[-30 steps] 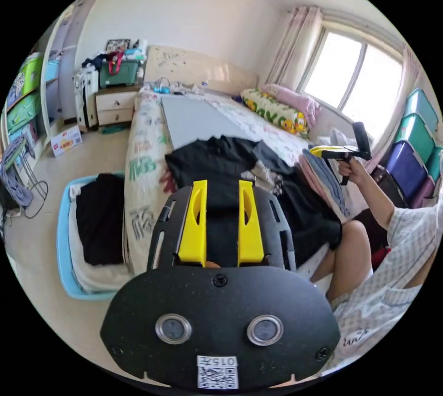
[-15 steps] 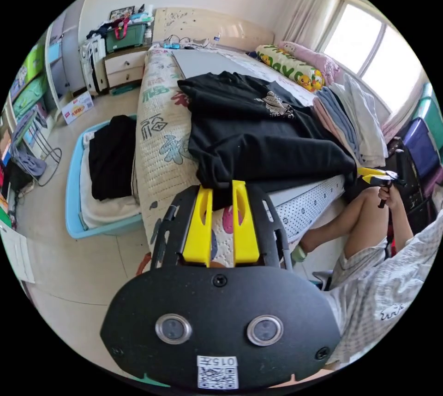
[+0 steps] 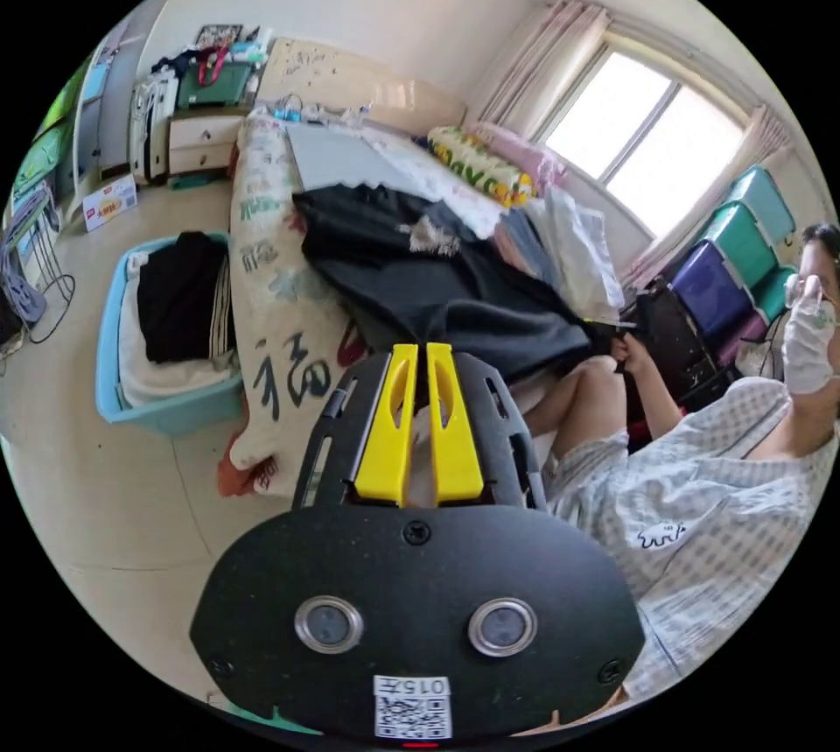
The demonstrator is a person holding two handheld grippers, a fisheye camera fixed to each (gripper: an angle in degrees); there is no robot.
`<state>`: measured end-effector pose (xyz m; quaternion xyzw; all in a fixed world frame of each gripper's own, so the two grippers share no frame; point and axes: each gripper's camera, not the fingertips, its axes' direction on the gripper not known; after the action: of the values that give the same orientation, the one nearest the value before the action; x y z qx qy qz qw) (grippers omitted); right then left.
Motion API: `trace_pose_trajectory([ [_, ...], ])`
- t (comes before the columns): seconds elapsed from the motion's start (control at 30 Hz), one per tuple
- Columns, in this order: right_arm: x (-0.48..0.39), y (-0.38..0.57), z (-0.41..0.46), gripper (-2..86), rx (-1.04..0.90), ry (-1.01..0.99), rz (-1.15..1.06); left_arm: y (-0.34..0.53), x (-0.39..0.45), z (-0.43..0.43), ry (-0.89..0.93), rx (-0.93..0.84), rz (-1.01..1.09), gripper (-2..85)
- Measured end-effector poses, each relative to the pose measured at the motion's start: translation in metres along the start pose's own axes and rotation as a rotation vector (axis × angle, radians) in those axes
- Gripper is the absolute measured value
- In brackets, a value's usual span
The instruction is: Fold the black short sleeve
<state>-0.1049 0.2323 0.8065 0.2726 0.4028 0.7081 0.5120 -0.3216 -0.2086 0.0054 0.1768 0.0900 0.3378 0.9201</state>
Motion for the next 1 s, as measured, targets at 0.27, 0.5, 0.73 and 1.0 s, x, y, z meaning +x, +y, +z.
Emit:
trace_pose_trajectory([
  [0.27, -0.064, -0.035, 0.008, 7.7, 0.02, 0.225, -0.046, -0.014, 0.01, 0.012, -0.189, -0.066, -0.013, 6.9],
  [0.5, -0.152, -0.145, 0.012, 8.6, 0.236, 0.189, -0.202, -0.102, 0.051, 0.04, -0.194, 0.134, 0.118, 9.2],
  [0.73, -0.204, -0.311, 0.078, 11.4, 0.226, 0.207, -0.263, -0.217, 0.052, 0.138, -0.176, 0.042, 0.123, 10.7],
  [1.0, -0.225, -0.46, 0.186, 13.7, -0.072, 0.267, -0.189, -0.295, 0.042, 0.256, -0.189, -0.175, 0.153, 8.4],
])
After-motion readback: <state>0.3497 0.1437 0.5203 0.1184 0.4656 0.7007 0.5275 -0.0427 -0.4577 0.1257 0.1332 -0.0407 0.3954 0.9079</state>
